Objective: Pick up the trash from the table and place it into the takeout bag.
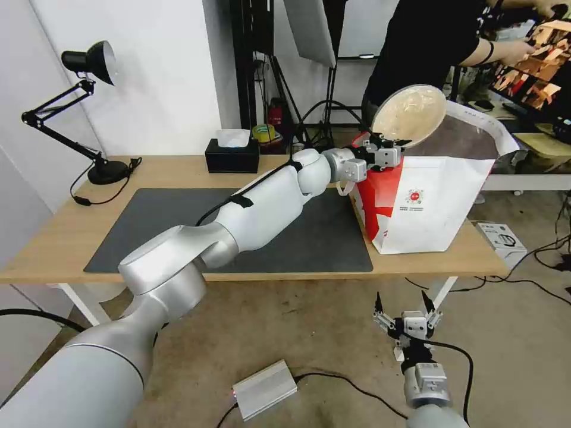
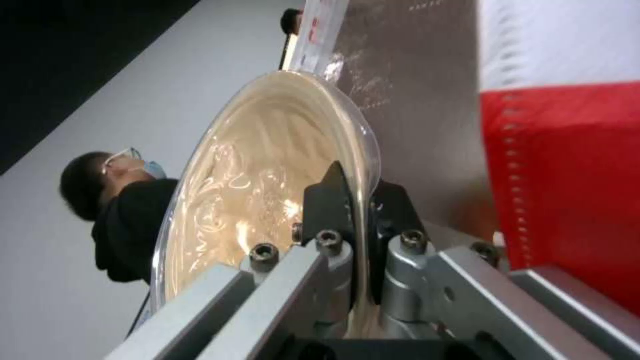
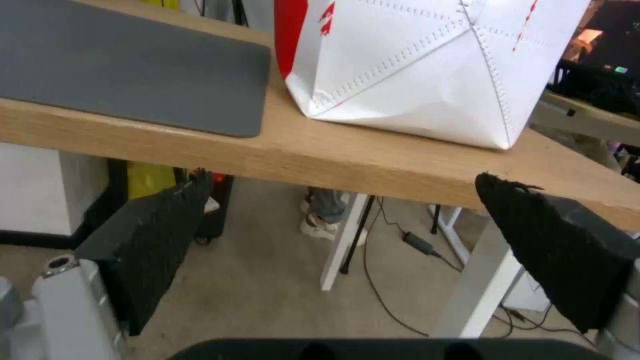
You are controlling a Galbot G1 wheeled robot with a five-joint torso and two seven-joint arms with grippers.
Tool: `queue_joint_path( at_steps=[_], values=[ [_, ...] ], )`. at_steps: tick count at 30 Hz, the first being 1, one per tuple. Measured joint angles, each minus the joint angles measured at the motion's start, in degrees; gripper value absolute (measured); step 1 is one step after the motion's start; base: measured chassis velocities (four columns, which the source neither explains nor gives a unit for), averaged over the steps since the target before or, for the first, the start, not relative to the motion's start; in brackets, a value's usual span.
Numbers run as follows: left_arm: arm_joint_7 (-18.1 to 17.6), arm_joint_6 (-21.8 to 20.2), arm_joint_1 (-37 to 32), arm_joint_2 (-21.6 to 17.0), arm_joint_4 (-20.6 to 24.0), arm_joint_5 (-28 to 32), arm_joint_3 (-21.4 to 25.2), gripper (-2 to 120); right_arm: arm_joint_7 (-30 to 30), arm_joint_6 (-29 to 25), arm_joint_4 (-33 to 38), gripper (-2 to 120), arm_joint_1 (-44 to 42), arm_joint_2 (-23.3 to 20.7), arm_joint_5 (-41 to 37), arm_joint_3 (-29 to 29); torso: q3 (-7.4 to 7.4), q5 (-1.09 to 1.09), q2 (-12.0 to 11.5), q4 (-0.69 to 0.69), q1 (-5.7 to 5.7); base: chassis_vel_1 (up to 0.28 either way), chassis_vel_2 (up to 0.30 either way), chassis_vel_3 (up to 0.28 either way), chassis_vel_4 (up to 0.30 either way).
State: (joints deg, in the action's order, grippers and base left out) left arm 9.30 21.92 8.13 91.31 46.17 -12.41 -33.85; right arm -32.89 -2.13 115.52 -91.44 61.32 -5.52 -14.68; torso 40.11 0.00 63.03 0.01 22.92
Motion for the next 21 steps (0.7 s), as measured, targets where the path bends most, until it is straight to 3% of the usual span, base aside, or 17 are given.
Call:
queue_joint_path(
  at_steps=[4,21],
  values=[
    [-0.15,0.0,0.09,-0.02,0.71,0.61,-0.73,6,0.0,-0.07,0.05,100,-0.02,0.03,0.01,-0.19,0.0,0.0,0.0,-0.01,0.0,0.0,0.0,0.0,0.0],
    [-0.26,-0.05,1.35,-0.57,2.32,3.34,-3.19,69,-0.05,-0.11,0.56,100,-0.13,0.18,0.01,-0.41,0.0,0.0,0.0,-0.01,0.0,0.0,0.0,0.0,0.0]
  ],
)
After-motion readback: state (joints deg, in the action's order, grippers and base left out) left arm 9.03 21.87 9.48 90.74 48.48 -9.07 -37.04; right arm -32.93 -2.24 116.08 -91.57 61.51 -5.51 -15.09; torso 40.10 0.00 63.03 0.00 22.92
